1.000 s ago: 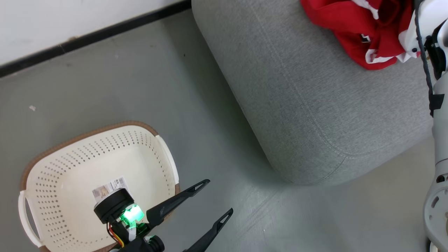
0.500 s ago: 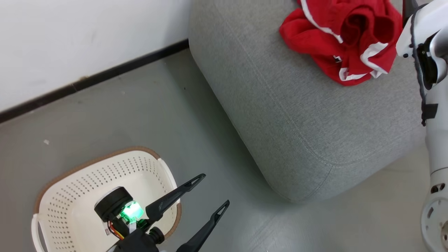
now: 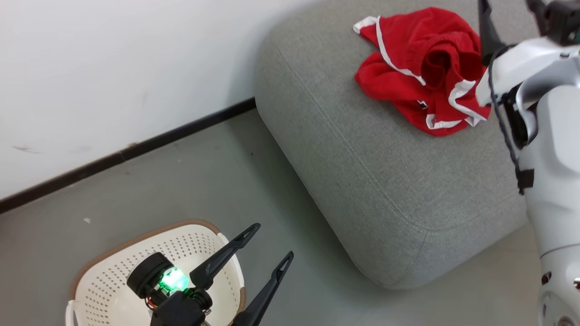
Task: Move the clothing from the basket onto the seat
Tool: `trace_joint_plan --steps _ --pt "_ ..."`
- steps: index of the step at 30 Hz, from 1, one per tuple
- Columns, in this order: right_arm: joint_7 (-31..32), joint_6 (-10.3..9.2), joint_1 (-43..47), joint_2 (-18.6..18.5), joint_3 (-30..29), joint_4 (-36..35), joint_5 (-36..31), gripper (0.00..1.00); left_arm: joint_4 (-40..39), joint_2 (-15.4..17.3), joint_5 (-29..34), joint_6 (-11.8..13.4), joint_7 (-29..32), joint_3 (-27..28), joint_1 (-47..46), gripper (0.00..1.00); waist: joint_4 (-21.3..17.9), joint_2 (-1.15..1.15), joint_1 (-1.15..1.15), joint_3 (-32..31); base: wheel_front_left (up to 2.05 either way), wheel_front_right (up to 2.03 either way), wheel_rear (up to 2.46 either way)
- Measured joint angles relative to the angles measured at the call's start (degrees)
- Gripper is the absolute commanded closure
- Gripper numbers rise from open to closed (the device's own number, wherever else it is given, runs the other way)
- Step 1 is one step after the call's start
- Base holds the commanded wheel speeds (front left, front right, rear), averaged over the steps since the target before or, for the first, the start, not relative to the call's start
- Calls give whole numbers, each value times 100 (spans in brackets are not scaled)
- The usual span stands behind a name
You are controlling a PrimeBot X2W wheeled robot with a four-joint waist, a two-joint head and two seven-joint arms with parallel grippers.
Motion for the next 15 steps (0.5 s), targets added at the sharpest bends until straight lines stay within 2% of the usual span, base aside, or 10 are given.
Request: trace_joint_plan --steps 6,12,15 --pt "-91 0 282 -21 394 -296 581 0 163 -170 2 26 0 318 138 0 141 0 0 -289 0 0 0" --pt "-100 -1 707 -31 1073 -625 1215 0 266 -304 11 67 0 704 139 0 332 0 0 -536 0 0 0" --pt "-100 -1 946 -29 1494 -902 1306 0 288 -423 9 166 0 990 183 0 439 0 0 -644 0 0 0"
